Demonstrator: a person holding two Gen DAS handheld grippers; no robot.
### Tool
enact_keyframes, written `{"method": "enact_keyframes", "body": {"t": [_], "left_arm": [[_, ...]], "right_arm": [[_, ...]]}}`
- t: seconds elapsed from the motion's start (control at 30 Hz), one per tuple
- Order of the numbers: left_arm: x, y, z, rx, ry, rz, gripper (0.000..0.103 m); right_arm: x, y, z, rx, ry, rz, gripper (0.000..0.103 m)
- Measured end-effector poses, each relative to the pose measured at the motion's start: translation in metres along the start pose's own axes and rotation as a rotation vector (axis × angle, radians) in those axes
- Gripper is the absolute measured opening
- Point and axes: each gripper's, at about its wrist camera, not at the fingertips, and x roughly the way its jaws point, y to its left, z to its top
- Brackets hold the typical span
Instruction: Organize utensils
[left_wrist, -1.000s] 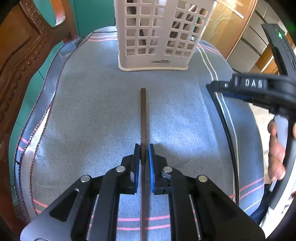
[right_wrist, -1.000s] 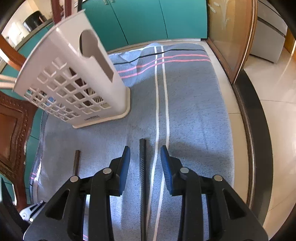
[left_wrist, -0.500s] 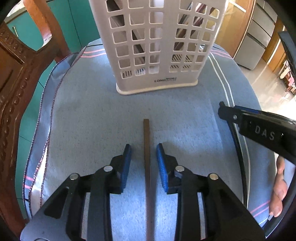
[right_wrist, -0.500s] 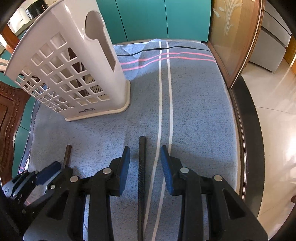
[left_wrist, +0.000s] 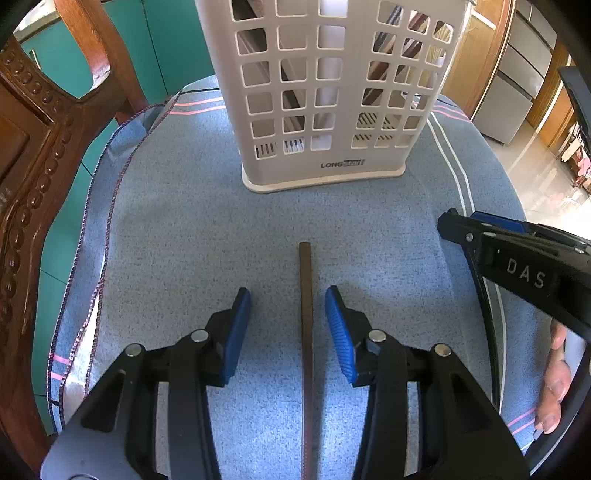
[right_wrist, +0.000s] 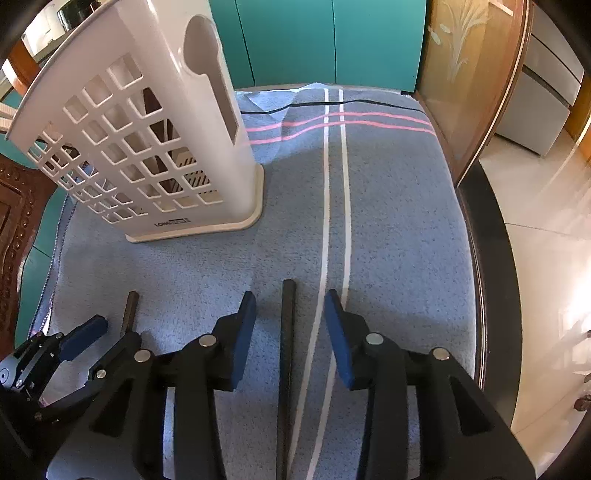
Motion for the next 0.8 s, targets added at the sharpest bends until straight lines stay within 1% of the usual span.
{"method": "enact_keyframes", "body": {"t": [0.13,0.27,0.5,0.63,0.7,0.8], "left_arm": [[0.002,0.001,0.003,0.003,0.002,-0.002,0.044],[0.003,-0.001,0.005,0.004,0.004,-0.002,0.044],[0.004,-0.006,0.007,0.022,0.000,-0.016,0.032],[0.003,-0.010,0.006,0.028,0.000,-0.022,0.029],[0.001,-0.013,0.006,0.037,0.001,-0.027,0.024],[0.002,-0.014,0.006,0.034,0.004,-0.031,0.023]], "right_arm": [[0.000,0.004,-0.002,-0.012,-0.007,-0.017,0.039],[0.001,0.008,-0.004,-0.019,-0.011,-0.020,0.042],[0.001,0.013,-0.007,-0.029,-0.014,-0.030,0.042],[0.001,0.012,-0.007,-0.028,-0.013,-0.027,0.043],[0.001,0.013,-0.007,-0.029,-0.013,-0.027,0.044],[0.001,0.012,-0.007,-0.037,-0.015,-0.031,0.044]]}}
